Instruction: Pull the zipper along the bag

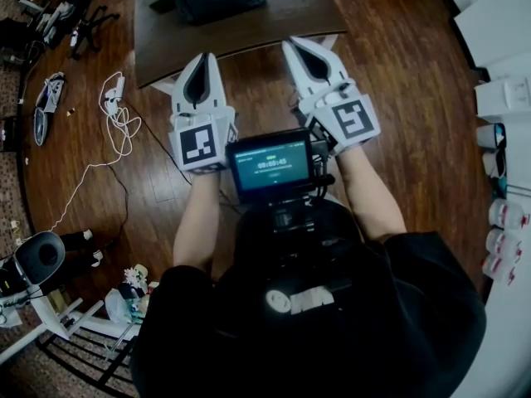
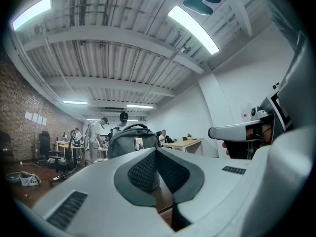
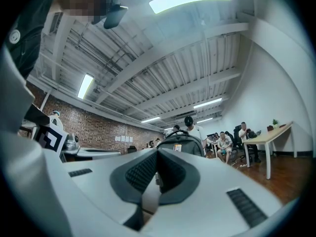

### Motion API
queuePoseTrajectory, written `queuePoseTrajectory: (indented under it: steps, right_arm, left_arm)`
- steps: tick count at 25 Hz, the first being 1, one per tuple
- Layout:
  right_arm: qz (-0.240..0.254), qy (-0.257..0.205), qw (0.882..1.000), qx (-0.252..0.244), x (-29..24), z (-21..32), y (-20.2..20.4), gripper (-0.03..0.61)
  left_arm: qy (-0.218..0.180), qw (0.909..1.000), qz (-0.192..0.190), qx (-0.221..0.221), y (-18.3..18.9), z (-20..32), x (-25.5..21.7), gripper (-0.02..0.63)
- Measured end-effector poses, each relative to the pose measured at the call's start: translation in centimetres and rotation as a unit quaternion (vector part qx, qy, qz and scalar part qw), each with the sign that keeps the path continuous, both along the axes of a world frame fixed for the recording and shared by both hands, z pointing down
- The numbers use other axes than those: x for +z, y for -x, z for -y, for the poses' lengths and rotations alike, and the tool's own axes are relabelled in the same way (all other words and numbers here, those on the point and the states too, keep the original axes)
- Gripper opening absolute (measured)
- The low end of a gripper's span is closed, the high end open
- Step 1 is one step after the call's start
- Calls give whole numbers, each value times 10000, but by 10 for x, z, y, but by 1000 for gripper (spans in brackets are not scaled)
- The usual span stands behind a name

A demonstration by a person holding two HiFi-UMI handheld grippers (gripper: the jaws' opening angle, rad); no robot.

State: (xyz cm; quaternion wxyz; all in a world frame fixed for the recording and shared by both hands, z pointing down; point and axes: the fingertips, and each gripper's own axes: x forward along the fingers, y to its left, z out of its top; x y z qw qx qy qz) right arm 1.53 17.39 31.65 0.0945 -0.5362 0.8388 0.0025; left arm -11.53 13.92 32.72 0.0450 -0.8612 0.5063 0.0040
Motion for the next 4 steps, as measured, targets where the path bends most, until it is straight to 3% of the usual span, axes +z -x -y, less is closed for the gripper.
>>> queuePoseTrajectory:
  steps: [4]
  right_arm:
    - [53, 3, 10000, -16, -1, 0, 0, 9]
  left_arm:
    - [8, 10000, -1, 22, -1, 1, 1, 2]
